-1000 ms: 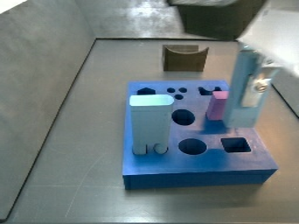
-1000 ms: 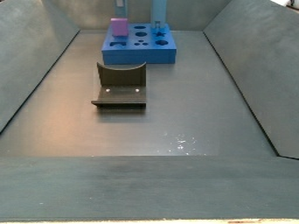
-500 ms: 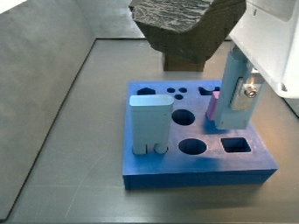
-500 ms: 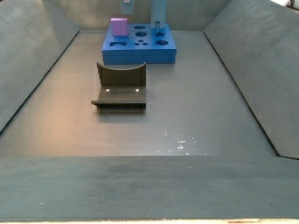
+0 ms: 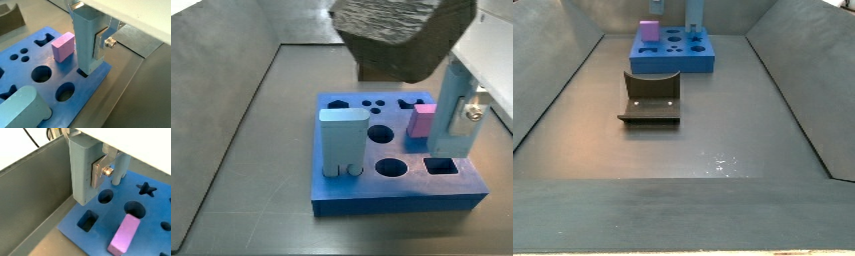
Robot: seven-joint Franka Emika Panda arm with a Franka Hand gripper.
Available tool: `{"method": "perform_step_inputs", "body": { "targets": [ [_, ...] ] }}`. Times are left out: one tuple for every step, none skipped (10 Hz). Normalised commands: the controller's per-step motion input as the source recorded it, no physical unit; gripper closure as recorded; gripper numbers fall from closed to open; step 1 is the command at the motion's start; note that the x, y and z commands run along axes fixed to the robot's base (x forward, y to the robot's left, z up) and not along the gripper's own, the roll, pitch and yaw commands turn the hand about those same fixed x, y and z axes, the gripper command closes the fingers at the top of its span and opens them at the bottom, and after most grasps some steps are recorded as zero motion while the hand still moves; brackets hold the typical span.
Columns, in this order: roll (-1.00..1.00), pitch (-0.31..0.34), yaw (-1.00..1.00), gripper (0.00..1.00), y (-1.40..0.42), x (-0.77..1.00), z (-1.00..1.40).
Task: Pick up the rectangle object. Move to above the board. Insert the rectangle object.
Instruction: Insert the rectangle object.
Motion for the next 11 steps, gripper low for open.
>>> {"method": "perform_step_inputs", "body": {
  "targets": [
    [0.00,0.000,0.00,1.00,-0.04,0.00,0.00],
    [-0.29,0.589,-0.13,1.00,0.06,0.75,0.00],
    [-0.35,0.494,-0.09,1.00,0.02,0.83,0.04],
    [-0.29,0.563,-0.07,1.00,0.05,0.81,0.00],
    [-0.52,0.534,0.00,1.00,0.27,0.65,0.01],
    [-0.60,0.466,0.00,1.00,0.42,0.54,0.03],
    [-0.44,0.000,0.01,1.00,0.22,0.08,0.00],
    [0.18,-0.349,0.00,1.00,-0.16,-0.28,-0.04],
    [1.00,-0.214,0.00,1.00,-0.47,-0.08,0.00],
    [1.00,0.000,0.00,1.00,-0.33,0.00,0.03],
    [0.20,0.000,0.00,1.00,-0.10,0.00,0.00]
  ]
}}
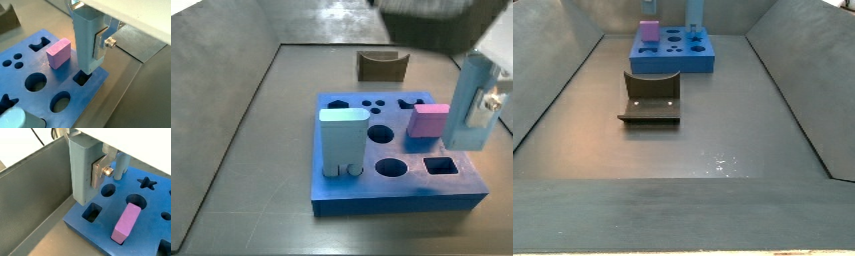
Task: Pick up the rectangle object. Move to above the board. Insert the rectangle object.
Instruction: Insert the rectangle object.
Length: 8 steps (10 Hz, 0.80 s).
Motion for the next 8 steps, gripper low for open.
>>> {"method": "perform_step_inputs", "body": {
  "targets": [
    [0.00,0.046,0.00,1.00,0.00,0.11,0.00],
    [-0.06,0.617,0.02,1.00,0.25,0.80,0.15],
    [-0.24,0.569,0.01,1.00,0.21,0.80,0.15],
    [-0.42,0.414,0.00,1.00,0.34,0.46,0.11],
    [-0.19,-0.023,0.00,1.00,0.04,0.00,0.03],
    [0.00,-0.143,0.00,1.00,0.00,-0.07,0.00],
    [0.48,-0.440,0.00,1.00,-0.24,-0.24,-0.22],
    [0.81,-0.489,0.00,1.00,-0.34,-0.45,-0.42]
  ]
}}
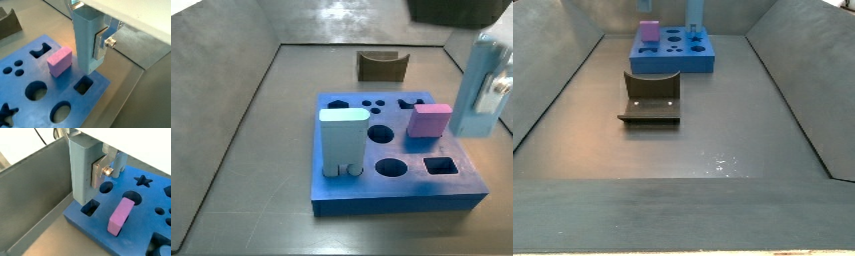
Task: Pick up the rectangle object. Move to above the board. Insert the rectangle object.
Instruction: Insert the rectangle object.
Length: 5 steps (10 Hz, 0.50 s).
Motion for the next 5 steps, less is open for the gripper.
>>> {"method": "perform_step_inputs", "body": {
  "targets": [
    [0.57,-0.483,0.00,1.00,-0.23,-0.25,-0.41],
    [-0.01,0.000,0.05,1.00,0.01,0.00,0.00],
    [-0.47,-0.006,0.62,1.00,0.12,0.18,-0.43],
    [-0.57,-0.029,0.62,1.00,0.11,0.10,-0.27],
    [-0.24,-0.086,0.05,1.00,0.02,0.00,0.00]
  ]
}}
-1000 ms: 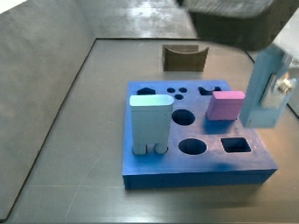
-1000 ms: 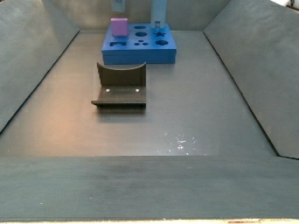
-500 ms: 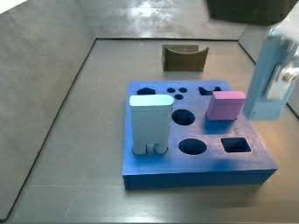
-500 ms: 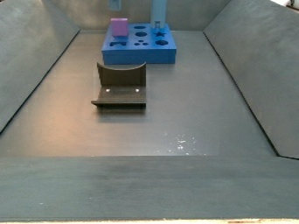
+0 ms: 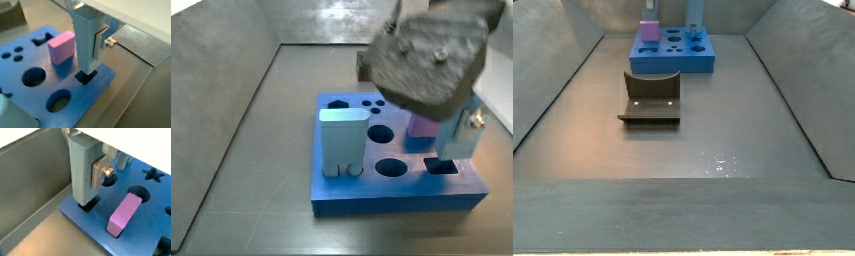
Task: Pick up the rectangle object. Move to above the board. Insert the rectangle object.
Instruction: Insert the rectangle object.
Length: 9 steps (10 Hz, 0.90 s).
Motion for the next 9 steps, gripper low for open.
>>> {"method": "perform_step_inputs", "body": {
  "targets": [
    [-0.05,0.000,0.00,1.00,0.00,0.00,0.00],
    [0.00,-0.034,0.04,1.00,0.00,0.00,-0.14],
    [0.00,-0.249,0.42,1.00,0.20,-0.18,-0.90],
    [-0.03,-0.226,0.45,1.00,0.24,-0.28,-0.91],
    [0.00,0.000,0.02,1.00,0.00,0.00,-0.01],
    [0.00,-0.009,0.00,1.00,-0.03,0.00,0.00],
    [0.47,-0.143,0.18,1.00,-0.54,-0.04,-0.31],
    [0.88,-0.123,0.00,1.00,-0.79,0.01,-0.44],
    [0.33,-0.040,0.00,1.00,-0.41,0.08,-0.18]
  ]
}}
